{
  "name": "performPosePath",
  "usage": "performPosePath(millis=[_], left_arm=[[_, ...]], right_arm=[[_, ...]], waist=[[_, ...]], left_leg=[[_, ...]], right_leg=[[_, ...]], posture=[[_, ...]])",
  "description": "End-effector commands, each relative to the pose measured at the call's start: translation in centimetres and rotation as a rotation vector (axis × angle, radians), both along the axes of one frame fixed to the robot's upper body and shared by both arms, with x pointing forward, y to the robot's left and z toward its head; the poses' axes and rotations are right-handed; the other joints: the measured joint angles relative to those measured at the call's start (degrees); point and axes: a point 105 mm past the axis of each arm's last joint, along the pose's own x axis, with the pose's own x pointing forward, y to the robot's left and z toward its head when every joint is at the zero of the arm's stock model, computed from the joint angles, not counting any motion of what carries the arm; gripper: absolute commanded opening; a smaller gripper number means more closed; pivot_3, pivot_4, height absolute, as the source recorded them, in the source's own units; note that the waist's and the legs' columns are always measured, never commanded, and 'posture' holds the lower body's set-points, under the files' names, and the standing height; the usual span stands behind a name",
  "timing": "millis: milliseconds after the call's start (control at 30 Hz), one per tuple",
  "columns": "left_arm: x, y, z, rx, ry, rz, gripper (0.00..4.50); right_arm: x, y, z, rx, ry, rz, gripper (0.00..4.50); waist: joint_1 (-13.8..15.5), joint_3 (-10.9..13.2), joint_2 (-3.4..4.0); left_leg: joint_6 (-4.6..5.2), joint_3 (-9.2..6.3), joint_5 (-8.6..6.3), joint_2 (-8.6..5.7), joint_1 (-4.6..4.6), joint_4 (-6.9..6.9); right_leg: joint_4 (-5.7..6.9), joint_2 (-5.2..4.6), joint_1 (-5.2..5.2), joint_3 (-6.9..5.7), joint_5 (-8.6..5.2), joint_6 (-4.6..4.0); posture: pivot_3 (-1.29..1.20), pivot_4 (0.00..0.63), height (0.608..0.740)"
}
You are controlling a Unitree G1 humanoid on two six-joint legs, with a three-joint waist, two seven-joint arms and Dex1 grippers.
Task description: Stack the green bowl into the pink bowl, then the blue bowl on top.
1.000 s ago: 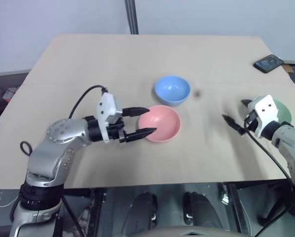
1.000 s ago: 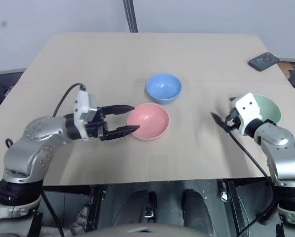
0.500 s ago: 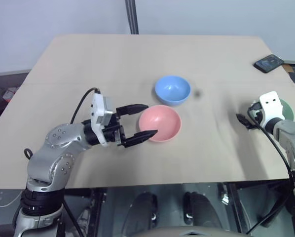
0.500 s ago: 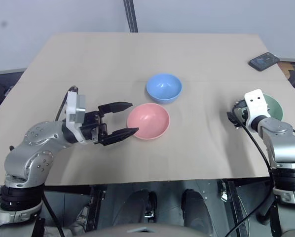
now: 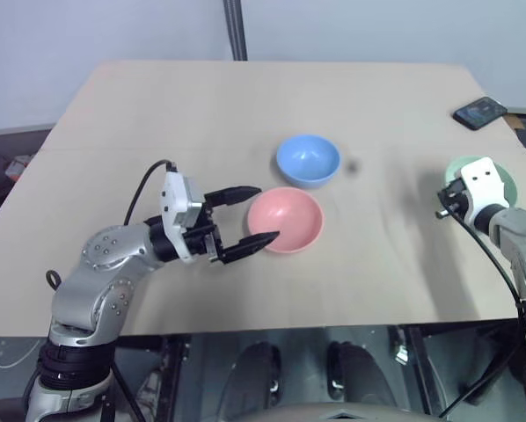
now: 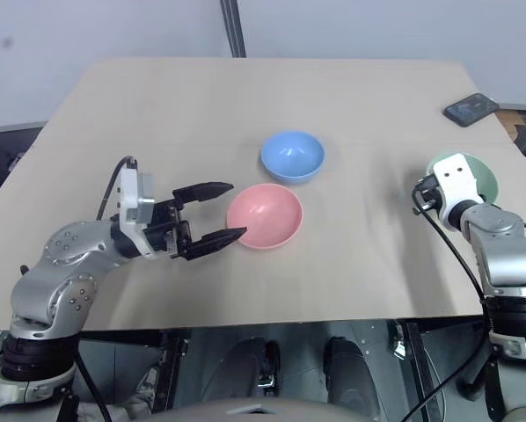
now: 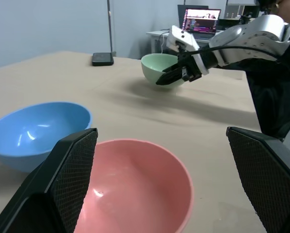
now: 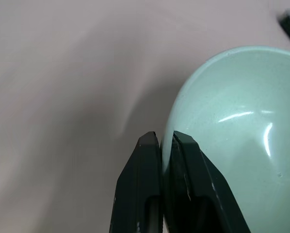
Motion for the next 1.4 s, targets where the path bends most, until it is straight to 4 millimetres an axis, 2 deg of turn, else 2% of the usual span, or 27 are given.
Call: performPosePath(millis=[33,67,133,200,333,467,567,600,633,733,767,833,933,1033,1167,1233,1400], left_arm=[[0.1,1.5,0.2,-0.062,0.008,0.069,4.50],[0.0,1.9,-0.2,-0.052,0.016,0.078,4.50],[-0.3,3.4,-1.1,-0.039,0.043,0.123,4.50],[-0.3,4.9,-1.8,-0.025,0.060,0.178,4.50],[-0.4,6.0,-2.4,-0.004,0.066,0.214,4.50],[-0.3,6.5,-2.4,0.009,0.061,0.226,4.50],[-0.4,6.2,-2.1,0.007,0.048,0.223,4.50],[-0.4,6.2,-2.0,0.004,0.046,0.224,4.50],[-0.5,6.1,-2.0,0.003,0.045,0.224,4.50],[-0.8,5.9,-2.1,-0.003,0.048,0.226,4.50],[-0.9,5.9,-2.2,-0.003,0.049,0.226,4.50],[-1.1,5.7,-2.2,-0.005,0.051,0.226,4.50],[-1.3,5.5,-2.1,-0.012,0.050,0.225,4.50],[-1.1,5.3,-1.9,-0.017,0.039,0.228,4.50],[-1.0,5.2,-1.7,-0.016,0.032,0.229,4.50],[-1.2,5.2,-1.6,-0.013,0.030,0.229,4.50],[-1.8,5.9,-1.4,-0.022,0.024,0.271,4.50]], right_arm=[[-3.5,8.8,4.6,0.063,-0.172,0.530,0.07],[-4.5,10.3,5.1,0.087,-0.187,0.614,0.07],[-7.1,14.6,6.0,0.128,-0.191,0.848,0.07],[-8.8,18.0,6.5,0.154,-0.184,1.016,0.07],[-9.0,20.7,6.2,0.110,-0.163,1.130,0.07],[-8.6,23.3,4.4,0.062,-0.110,1.233,0.07],[-7.6,23.1,2.8,-0.023,-0.082,1.227,0.07],[-7.5,23.0,2.7,-0.026,-0.075,1.229,0.83],[-7.6,22.9,2.6,-0.020,-0.069,1.233,1.08],[-7.9,22.5,3.3,-0.019,-0.110,1.221,2.39],[-7.8,22.3,3.9,-0.014,-0.139,1.205,2.90],[-7.7,21.6,6.5,0.035,-0.210,1.166,3.93],[-7.1,20.2,9.7,0.067,-0.283,1.117,3.93],[-5.3,18.7,10.4,-0.073,-0.357,1.092,3.93],[-0.8,16.9,8.3,-0.341,-0.375,1.037,3.93],[1.2,16.6,6.5,-0.476,-0.374,1.039,3.93],[4.0,18.3,4.1,-0.602,-0.390,1.067,3.93]], waist=[[-0.5,0.0,0.01],[-0.8,0.0,0.01],[-1.1,0.0,0.01],[-1.4,0.0,0.00],[-0.6,0.0,-0.04],[-0.4,0.0,-0.04],[-0.2,0.0,-0.04],[-0.2,0.0,-0.03],[-0.2,0.0,-0.03],[-0.3,0.0,-0.03],[-0.4,0.0,-0.03],[-0.5,0.0,-0.01],[-0.6,0.0,-0.01],[-0.7,0.0,-0.02],[-1.2,0.0,-0.02],[-1.6,0.0,-0.02],[-2.6,0.0,0.01]], left_leg=[[0.00,0.00,0.00,0.04,0.01,-0.01],[0.00,-0.01,0.00,0.10,0.02,-0.04],[-0.01,-0.04,0.00,0.15,0.02,-0.05],[-0.02,-0.04,0.00,0.16,0.02,-0.05],[-0.02,-0.15,-0.01,0.10,0.05,-0.04],[-0.02,-0.17,-0.02,0.01,0.02,-0.04],[-0.04,-0.19,-0.01,0.00,0.00,-0.04],[-0.04,-0.17,-0.01,-0.01,-0.03,-0.04],[-0.03,-0.16,-0.01,-0.01,-0.04,-0.04],[-0.04,-0.15,-0.01,0.00,-0.04,-0.05],[-0.05,-0.15,-0.01,0.01,-0.03,-0.05],[-0.06,-0.15,-0.01,0.02,-0.03,-0.05],[-0.07,-0.15,-0.02,0.02,-0.01,-0.05],[-0.13,-0.18,-0.06,0.02,0.02,-0.05],[-0.05,-0.09,-0.02,-0.01,0.03,-0.07],[-0.04,-0.04,-0.02,-0.02,0.03,-0.07],[-0.08,0.04,0.02,0.04,0.00,-0.14]], right_leg=[[-0.01,0.04,0.00,0.01,0.00,0.01],[-0.02,0.08,0.00,0.01,0.00,0.01],[-0.01,0.10,-0.01,0.00,0.00,0.00],[-0.01,0.08,-0.01,-0.01,0.00,0.00],[0.01,-0.07,-0.01,-0.18,-0.13,-0.26],[-0.01,-0.18,-0.01,-0.24,-0.13,-0.28],[0.00,-0.17,-0.01,-0.28,-0.12,-0.28],[0.00,-0.17,-0.01,-0.27,-0.12,-0.27],[-0.01,-0.17,-0.02,-0.27,-0.11,-0.27],[-0.01,-0.17,-0.02,-0.27,-0.11,-0.26],[0.00,-0.17,-0.02,-0.27,-0.11,-0.26],[0.00,-0.17,-0.02,-0.27,-0.11,-0.26],[0.00,-0.18,-0.01,-0.27,-0.11,-0.26],[-0.01,-0.20,-0.02,-0.29,-0.12,-0.28],[0.00,-0.18,-0.01,-0.21,-0.12,-0.28],[0.00,-0.17,-0.02,-0.17,-0.12,-0.28],[0.01,-0.07,-0.14,-0.08,-0.06,-0.18]], posture=[[0.00,0.150,0.740],[0.00,0.150,0.740],[0.00,0.150,0.740],[0.00,0.150,0.740],[0.00,0.150,0.740],[0.00,0.150,0.740],[0.00,0.150,0.740],[0.00,0.150,0.740],[0.00,0.150,0.740],[0.00,0.150,0.740],[0.00,0.150,0.740],[0.00,0.150,0.740],[0.00,0.150,0.740],[0.00,0.150,0.740],[0.00,0.150,0.740],[0.00,0.150,0.740],[0.00,0.150,0.740]])
